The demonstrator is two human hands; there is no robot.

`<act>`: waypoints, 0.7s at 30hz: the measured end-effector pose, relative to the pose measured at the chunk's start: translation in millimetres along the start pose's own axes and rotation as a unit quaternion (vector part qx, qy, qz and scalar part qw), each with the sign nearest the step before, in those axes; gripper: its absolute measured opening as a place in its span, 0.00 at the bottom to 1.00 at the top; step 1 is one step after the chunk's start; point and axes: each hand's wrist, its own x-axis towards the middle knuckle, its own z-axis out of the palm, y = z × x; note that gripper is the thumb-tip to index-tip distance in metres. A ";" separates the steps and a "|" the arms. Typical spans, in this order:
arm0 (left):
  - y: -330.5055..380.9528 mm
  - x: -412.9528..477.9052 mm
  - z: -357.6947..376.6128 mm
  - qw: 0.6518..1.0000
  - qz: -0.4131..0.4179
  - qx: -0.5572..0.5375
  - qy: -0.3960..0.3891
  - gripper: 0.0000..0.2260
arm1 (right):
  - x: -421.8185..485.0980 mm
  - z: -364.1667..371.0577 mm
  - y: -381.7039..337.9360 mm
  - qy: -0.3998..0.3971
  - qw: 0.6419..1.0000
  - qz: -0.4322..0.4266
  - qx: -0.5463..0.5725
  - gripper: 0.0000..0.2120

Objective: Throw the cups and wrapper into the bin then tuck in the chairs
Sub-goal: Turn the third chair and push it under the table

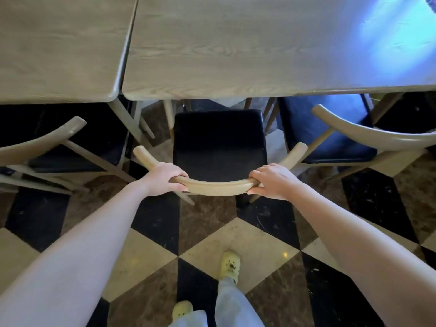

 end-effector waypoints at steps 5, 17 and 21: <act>10.8 32.6 -16.4 1.000 0.006 0.001 0.005 0.14 | 19.2 -6.8 34.6 -0.009 1.000 0.006 0.012 0.21; 8.1 74.2 -39.5 1.000 -0.015 -0.015 -0.006 0.14 | 56.4 -20.1 68.6 -0.006 1.000 -0.022 -0.015 0.22; 4.2 90.3 -52.9 1.000 -0.015 -0.018 -0.013 0.13 | 68.7 -27.6 79.6 0.007 1.000 -0.018 -0.017 0.22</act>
